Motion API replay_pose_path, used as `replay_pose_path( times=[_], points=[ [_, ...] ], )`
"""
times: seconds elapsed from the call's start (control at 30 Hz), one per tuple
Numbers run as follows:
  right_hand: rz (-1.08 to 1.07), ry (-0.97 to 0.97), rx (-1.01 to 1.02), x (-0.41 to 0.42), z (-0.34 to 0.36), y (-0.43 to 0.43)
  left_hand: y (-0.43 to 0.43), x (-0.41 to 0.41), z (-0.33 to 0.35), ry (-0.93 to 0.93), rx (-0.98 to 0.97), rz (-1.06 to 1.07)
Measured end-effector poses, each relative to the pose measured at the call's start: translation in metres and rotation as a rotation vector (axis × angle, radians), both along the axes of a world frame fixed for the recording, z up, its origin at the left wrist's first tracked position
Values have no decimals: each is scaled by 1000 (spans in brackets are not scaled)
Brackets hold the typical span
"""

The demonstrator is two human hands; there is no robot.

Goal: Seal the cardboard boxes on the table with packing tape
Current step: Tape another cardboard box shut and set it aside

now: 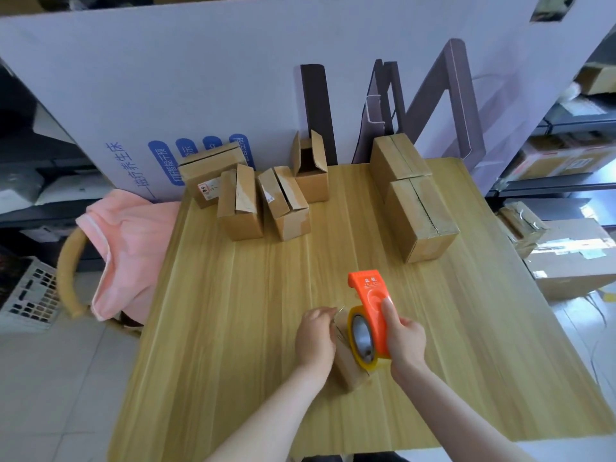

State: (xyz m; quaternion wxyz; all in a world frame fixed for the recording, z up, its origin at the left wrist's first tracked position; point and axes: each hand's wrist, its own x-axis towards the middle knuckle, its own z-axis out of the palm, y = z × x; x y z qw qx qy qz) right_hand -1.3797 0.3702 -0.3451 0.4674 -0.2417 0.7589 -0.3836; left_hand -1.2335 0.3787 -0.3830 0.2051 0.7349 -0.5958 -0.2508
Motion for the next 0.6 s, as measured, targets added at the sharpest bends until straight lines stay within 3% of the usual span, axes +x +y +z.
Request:
replay_pose_path(
  times=[0.07,0.17,0.23,0.4,0.6],
  points=[
    [-30,-33,9,-1,-2,3,-11,-6,6,114,122,-7],
    [-64,-89,11,-5,-4,6,-19,-13,8,292,264,193],
    [-95,-110,14,-9,-5,7,-22,-11,7,250,284,173],
    [-180,-162,41,-20,-9,9,-36,-6,7,-124,286,-68],
    [-177,-138,6,-16,-11,10,-53,-3,3,-141,476,-179]
  ],
)
